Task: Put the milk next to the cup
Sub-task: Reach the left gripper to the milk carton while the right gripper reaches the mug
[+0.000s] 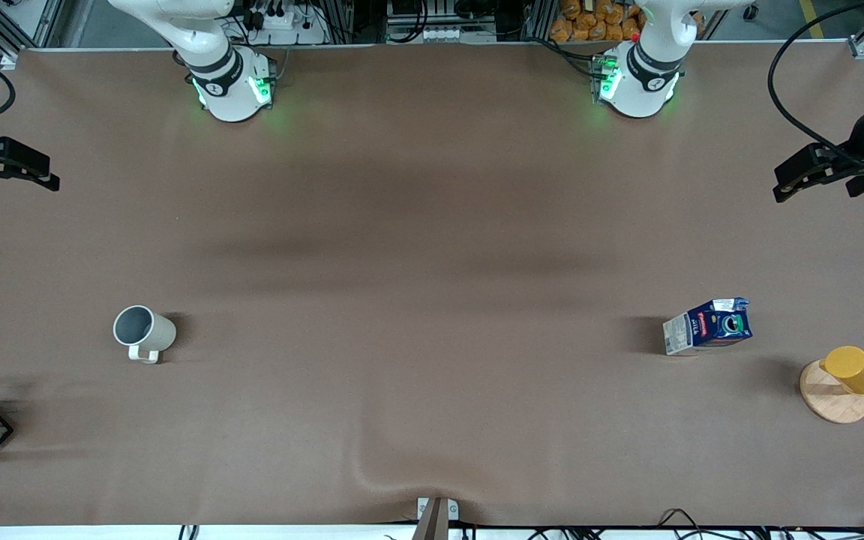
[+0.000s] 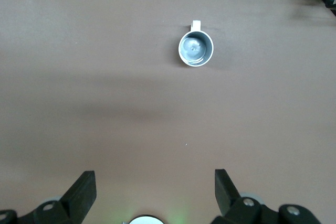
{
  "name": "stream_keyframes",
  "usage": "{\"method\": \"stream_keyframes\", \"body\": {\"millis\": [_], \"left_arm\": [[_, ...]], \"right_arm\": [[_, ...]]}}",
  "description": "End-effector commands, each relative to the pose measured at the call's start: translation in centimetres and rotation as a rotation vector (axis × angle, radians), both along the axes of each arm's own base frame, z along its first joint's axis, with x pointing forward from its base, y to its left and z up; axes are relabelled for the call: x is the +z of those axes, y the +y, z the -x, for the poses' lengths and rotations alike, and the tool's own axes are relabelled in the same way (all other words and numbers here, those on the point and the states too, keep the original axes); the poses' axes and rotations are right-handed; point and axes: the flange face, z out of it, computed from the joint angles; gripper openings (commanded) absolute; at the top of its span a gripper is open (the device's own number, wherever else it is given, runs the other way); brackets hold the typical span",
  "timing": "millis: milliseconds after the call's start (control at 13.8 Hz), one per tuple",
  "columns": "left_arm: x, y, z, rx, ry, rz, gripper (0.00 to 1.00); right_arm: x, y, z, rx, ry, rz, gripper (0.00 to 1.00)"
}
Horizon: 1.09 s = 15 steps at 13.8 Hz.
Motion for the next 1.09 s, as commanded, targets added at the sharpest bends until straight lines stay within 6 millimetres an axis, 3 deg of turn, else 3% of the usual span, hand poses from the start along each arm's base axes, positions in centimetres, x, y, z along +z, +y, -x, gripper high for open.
{"method": "stream_keyframes", "body": {"millis": [0, 362, 651, 724, 1013], "left_arm": [[0.5, 0.1, 0.5, -0.011, 0.009, 0.013, 1.0], [-0.4, 0.4, 0.0, -0.014, 0.024, 0.003, 1.0], [-6.0, 1.1, -3.7, -0.026, 0.057, 0.0, 1.0], [-7.1, 1.2, -4.4, -0.026, 0.056, -0.003, 1.0], [-11.2, 1.6, -6.6, -0.038, 0.068, 0.003, 1.0]], "right_arm": [[0.8, -0.1, 0.3, 0.01, -0.002, 0.003, 1.0], [1.1, -0.7, 0.5, 0.001, -0.008, 0.003, 1.0], [0.1, -0.8, 0.0, -0.002, 0.002, -0.001, 1.0], [-0.7, -1.0, -0.4, -0.005, 0.016, -0.002, 1.0], [-8.5, -2.3, -4.8, -0.03, 0.08, -0.01, 1.0]]}}
